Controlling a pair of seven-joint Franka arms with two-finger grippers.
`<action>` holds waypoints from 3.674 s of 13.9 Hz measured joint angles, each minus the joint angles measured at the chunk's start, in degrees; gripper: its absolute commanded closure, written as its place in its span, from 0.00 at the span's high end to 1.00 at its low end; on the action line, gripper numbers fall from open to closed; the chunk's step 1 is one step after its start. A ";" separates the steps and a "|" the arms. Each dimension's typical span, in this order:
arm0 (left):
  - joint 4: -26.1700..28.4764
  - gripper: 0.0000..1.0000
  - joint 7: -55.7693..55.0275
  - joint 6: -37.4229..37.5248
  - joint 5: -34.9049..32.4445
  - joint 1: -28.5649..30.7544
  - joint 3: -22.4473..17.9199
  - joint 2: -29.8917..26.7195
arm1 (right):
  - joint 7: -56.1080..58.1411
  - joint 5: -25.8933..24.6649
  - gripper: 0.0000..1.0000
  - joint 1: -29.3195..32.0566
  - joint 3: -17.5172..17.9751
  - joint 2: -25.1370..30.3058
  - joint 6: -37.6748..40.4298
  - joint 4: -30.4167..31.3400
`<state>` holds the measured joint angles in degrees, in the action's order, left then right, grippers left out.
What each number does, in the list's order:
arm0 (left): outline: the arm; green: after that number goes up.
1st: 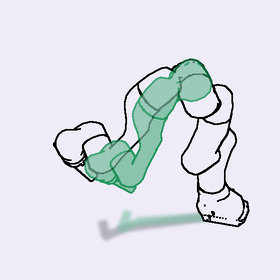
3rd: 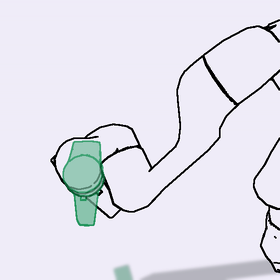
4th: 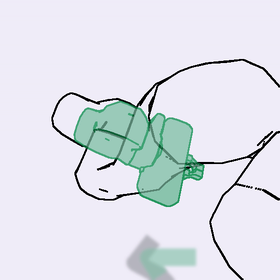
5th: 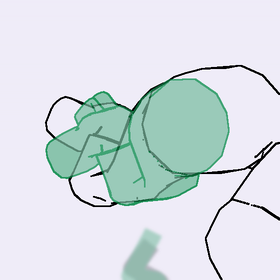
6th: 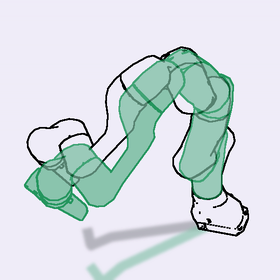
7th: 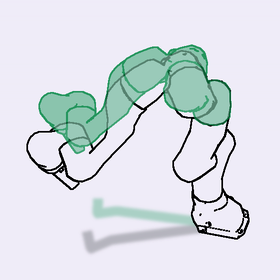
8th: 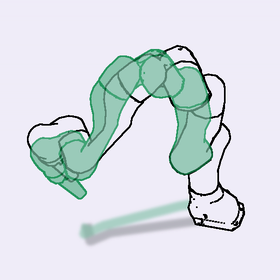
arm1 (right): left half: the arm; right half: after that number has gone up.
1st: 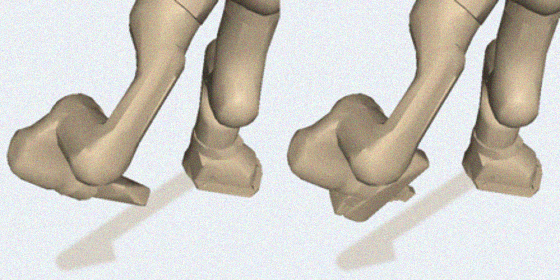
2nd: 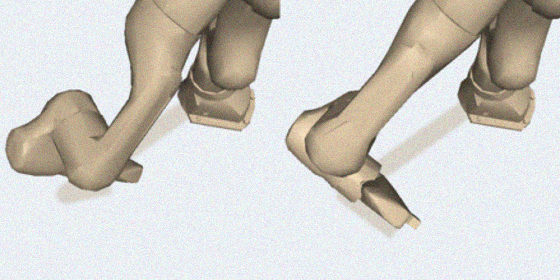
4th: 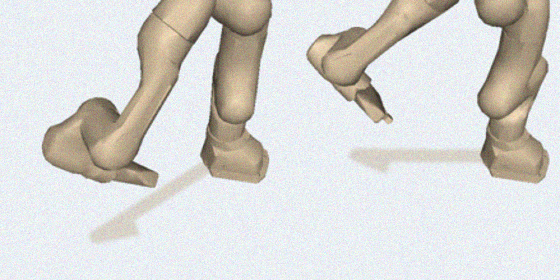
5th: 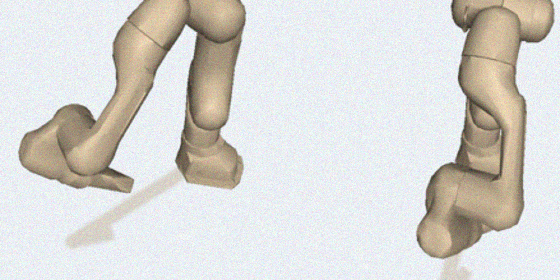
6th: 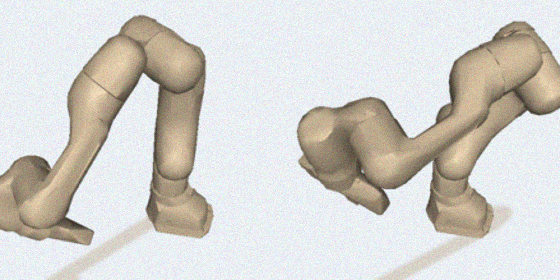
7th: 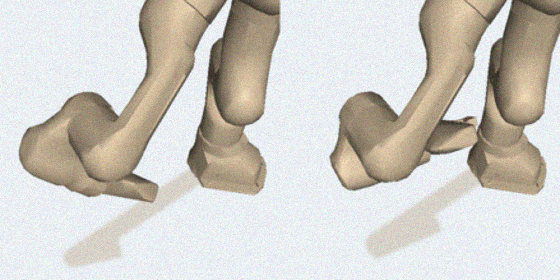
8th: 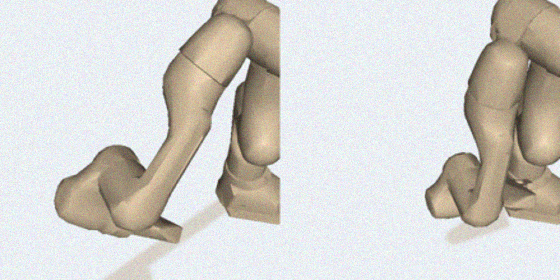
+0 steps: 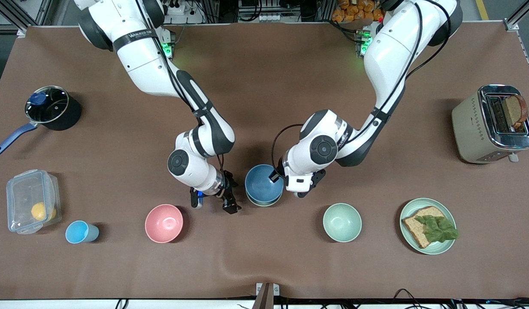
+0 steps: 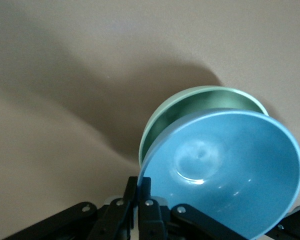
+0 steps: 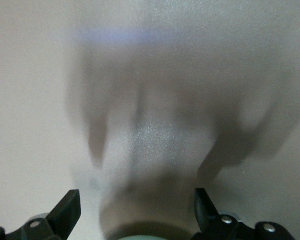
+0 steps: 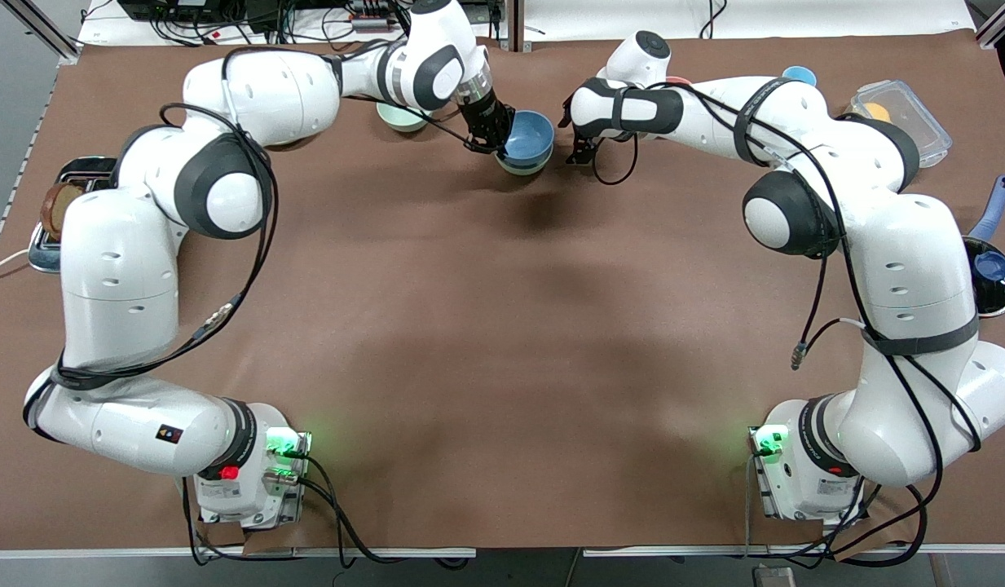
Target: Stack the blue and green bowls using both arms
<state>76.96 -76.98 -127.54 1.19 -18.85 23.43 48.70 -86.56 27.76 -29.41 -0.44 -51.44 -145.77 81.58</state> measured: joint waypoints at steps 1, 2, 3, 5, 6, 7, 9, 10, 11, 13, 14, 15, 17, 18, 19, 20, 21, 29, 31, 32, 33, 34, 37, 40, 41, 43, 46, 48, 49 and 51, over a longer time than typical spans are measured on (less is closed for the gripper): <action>0.00 0.00 0.00 -0.30 0.00 -0.41 -0.39 0.18 | 0.00 0.00 1.00 0.05 -0.03 -0.01 0.00 0.00; 0.00 0.00 0.00 -0.46 0.00 -0.77 -0.84 0.29 | 0.00 0.00 1.00 0.11 -0.07 -0.02 0.00 0.00; 0.00 0.00 0.00 -0.51 0.00 -1.11 -1.33 0.33 | 0.00 0.00 1.00 0.19 -0.11 -0.02 0.00 0.00; 0.00 0.00 0.00 -0.52 0.00 -1.45 -2.04 0.33 | -0.01 0.00 1.00 0.26 -0.15 -0.03 -0.01 0.00; 0.00 0.00 0.01 -0.53 0.00 -1.53 -2.28 0.33 | -0.04 0.02 1.00 0.26 -0.15 -0.04 -0.03 0.00; 0.00 0.00 0.01 -0.54 0.00 -1.62 -2.53 0.34 | -0.05 0.03 1.00 0.26 -0.15 -0.04 -0.11 0.00; 0.00 0.00 0.08 -0.89 0.00 -1.78 -2.84 0.52 | -0.05 0.04 1.00 0.24 -0.11 -0.06 -0.55 0.00; 0.00 0.00 0.20 -1.19 -0.08 -1.93 -2.89 0.71 | -0.05 0.05 1.00 0.24 -0.11 -0.06 -0.71 0.00; 0.00 0.00 0.22 -1.39 -0.20 -2.18 -2.93 0.96 | -0.05 0.05 1.00 0.24 -0.10 -0.07 -0.76 0.00; 0.00 0.00 0.22 -1.73 -0.26 -2.61 -3.03 1.32 | -0.05 0.06 1.00 0.21 -0.06 -0.08 -0.80 0.00; 0.00 0.00 0.22 -1.79 -0.28 -2.70 -3.07 1.35 | -0.05 0.06 1.00 0.20 -0.05 -0.08 -0.81 0.00; 0.00 0.00 0.23 -1.81 -0.29 -2.72 -3.11 1.36 | -0.05 0.07 1.00 0.19 -0.03 -0.08 -0.82 0.00; 0.00 0.00 0.26 -1.86 -0.38 -2.72 -3.16 1.43 | -0.03 0.07 1.00 0.13 -0.02 -0.08 -0.85 -0.01; 0.00 0.00 0.27 -1.90 -0.38 -2.72 -3.16 1.44 | -0.03 0.07 1.00 0.07 -0.02 -0.08 -0.92 -0.04; -0.01 0.00 0.28 -1.93 -0.39 -2.72 -3.16 1.44 | -0.02 0.07 1.00 0.03 -0.02 -0.08 -0.99 -0.10; -0.04 0.00 0.35 -2.00 -0.44 -2.72 -3.17 1.44 | -0.02 0.07 1.00 0.02 -0.02 -0.08 -1.05 -0.18; -0.08 0.00 0.43 -2.12 -0.89 -2.72 -3.19 1.44 | 0.00 0.06 1.00 0.01 -0.02 -0.08 -1.10 -0.30; -0.25 0.41 0.43 -2.23 -4.45 -2.72 -3.26 1.43 | 0.23 -0.18 1.00 -0.07 -0.07 -0.07 -1.13 -1.93; -0.41 1.00 0.43 -2.28 -4.45 -2.71 -3.36 1.40 | 0.27 -0.22 1.00 -0.08 -0.07 -0.08 -1.13 -1.94; -0.51 1.00 0.43 -2.35 -4.45 -2.71 -3.39 1.31 | 0.27 -0.23 1.00 -0.08 -0.07 -0.08 -1.11 -1.94; -0.64 1.00 0.43 -2.44 -4.46 -2.74 -3.38 1.08 | 0.27 -0.24 1.00 -0.09 -0.07 -0.08 -1.09 -1.94; -0.90 1.00 0.43 -2.70 -4.47 -2.76 -3.34 0.66 | 0.27 -0.24 1.00 -0.11 -0.07 -0.08 -1.08 -1.94; -2.07 1.00 0.46 -2.88 -4.82 -2.75 -3.24 -2.86 | 0.40 -0.90 1.00 -0.11 -0.10 -0.07 -1.07 -2.00; -2.24 1.00 0.46 -1.03 -8.49 -2.78 -3.10 -9.76 | 0.51 -6.97 1.00 0.30 -0.34 0.17 0.86 -2.66; -2.21 1.00 0.46 0.96 -9.98 -2.74 -3.12 -12.03 | 1.20 -8.54 1.00 0.79 -0.48 0.41 3.17 -3.05; -2.12 1.00 0.46 5.49 -13.09 -2.51 -3.28 -15.85 | 6.83 -9.16 1.00 2.32 -0.78 1.94 9.34 -3.87; -2.13 1.00 4.47 12.72 -15.40 -0.87 -3.57 -21.15 | 17.45 -9.35 1.00 6.47 -1.01 7.15 20.81 -4.11; -2.17 1.00 10.57 18.00 -15.40 1.95 -3.59 -25.38 | 26.95 -9.52 1.00 9.83 -1.07 11.63 27.66 -2.90; -2.17 1.00 13.70 21.02 -15.40 3.40 -3.59 -27.52 | 31.96 -9.59 1.00 11.51 -1.10 14.19 29.64 -1.03; -2.09 1.00 19.35 26.73 -15.39 5.61 -3.57 -31.50 | 42.93 -9.70 1.00 15.10 -1.16 19.95 31.18 5.18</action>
<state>74.86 -57.64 -100.81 -14.21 -13.24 19.87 17.20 -43.64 18.06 -14.32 -1.60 -31.49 -114.59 86.76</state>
